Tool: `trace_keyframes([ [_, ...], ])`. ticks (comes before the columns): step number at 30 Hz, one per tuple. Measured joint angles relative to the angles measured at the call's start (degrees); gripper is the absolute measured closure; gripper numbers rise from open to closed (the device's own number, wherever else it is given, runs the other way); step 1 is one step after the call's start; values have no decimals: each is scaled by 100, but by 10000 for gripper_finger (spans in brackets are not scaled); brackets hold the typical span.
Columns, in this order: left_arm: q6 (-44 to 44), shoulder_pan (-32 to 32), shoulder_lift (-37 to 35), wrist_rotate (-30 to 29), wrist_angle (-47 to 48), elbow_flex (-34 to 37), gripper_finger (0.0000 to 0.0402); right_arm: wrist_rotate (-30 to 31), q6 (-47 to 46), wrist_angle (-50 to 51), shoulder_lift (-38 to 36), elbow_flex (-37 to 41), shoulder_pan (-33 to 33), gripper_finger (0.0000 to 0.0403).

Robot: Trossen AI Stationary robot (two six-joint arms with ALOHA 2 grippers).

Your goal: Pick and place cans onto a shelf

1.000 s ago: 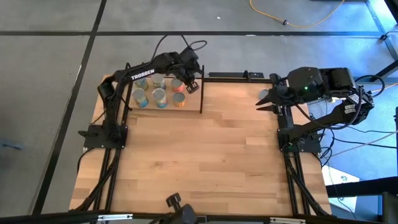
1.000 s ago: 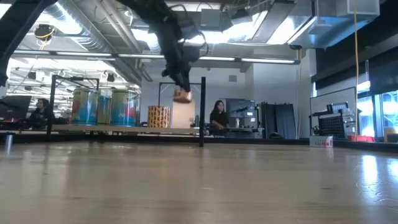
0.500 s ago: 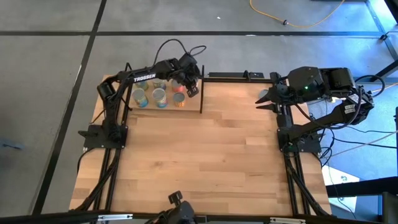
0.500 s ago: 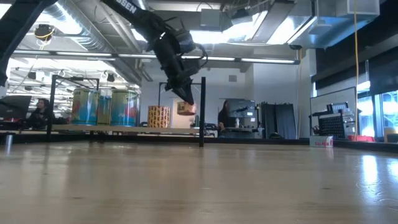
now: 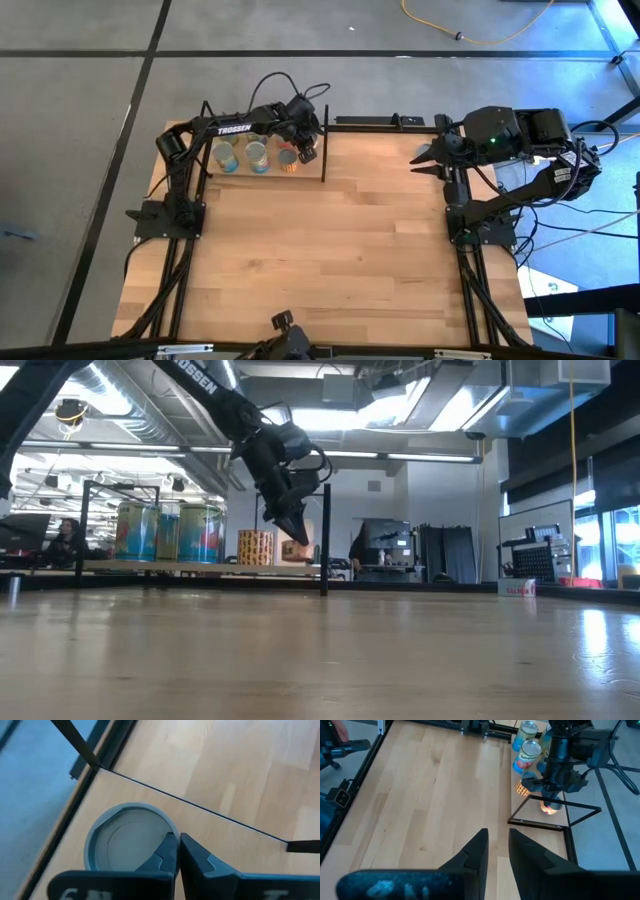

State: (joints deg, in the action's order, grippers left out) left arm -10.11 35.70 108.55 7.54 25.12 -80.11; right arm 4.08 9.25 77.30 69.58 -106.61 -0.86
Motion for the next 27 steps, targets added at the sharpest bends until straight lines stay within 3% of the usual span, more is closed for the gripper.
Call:
trace_keyframes([
  [8,-238,2,0,-112,-48,4,384,0,-1,1,0,0,0,325],
  [13,-264,-31,0,-503,-41,6,374,-1,-2,2,0,0,0,324],
  [27,-378,-210,0,-486,-45,4,360,-2,-148,4,0,0,0,324],
])
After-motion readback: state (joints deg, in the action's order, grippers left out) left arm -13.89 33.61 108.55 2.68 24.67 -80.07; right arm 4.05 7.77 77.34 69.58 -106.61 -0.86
